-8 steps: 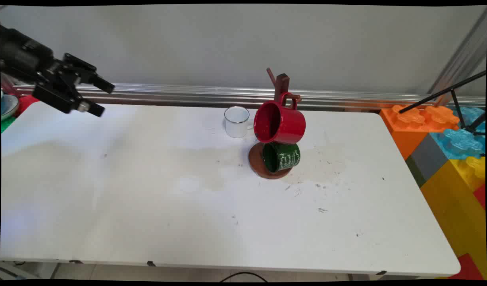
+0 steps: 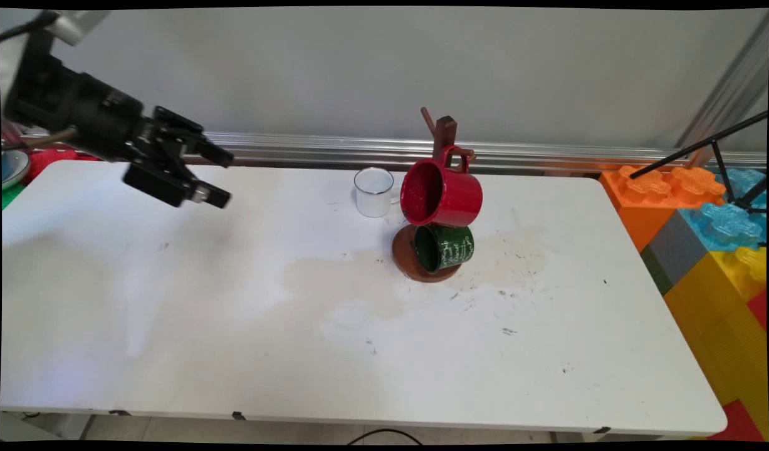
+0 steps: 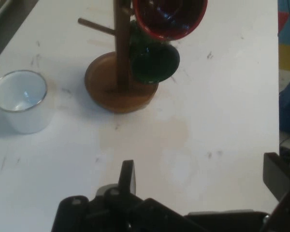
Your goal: Pick up the red mug from the rack
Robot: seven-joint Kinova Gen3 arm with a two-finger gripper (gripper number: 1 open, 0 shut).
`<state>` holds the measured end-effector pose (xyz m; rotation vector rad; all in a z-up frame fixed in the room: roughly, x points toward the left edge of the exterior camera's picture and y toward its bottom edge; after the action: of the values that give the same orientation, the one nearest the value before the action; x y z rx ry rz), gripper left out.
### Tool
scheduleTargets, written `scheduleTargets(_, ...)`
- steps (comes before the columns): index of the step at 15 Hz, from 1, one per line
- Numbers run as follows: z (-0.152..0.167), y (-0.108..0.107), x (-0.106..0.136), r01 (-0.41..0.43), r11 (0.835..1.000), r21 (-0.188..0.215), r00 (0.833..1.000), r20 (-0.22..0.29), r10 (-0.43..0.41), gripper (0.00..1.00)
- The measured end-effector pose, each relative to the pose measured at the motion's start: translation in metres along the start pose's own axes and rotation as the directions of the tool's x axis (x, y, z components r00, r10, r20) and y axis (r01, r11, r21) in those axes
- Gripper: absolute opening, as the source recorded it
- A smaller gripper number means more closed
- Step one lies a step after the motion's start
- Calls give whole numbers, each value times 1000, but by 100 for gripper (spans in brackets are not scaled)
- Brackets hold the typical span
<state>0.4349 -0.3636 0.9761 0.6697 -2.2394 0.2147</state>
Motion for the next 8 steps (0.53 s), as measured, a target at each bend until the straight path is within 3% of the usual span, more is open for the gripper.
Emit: scheduleTargets(8,77,50,42,16,999,34,999,-39,-14,100)
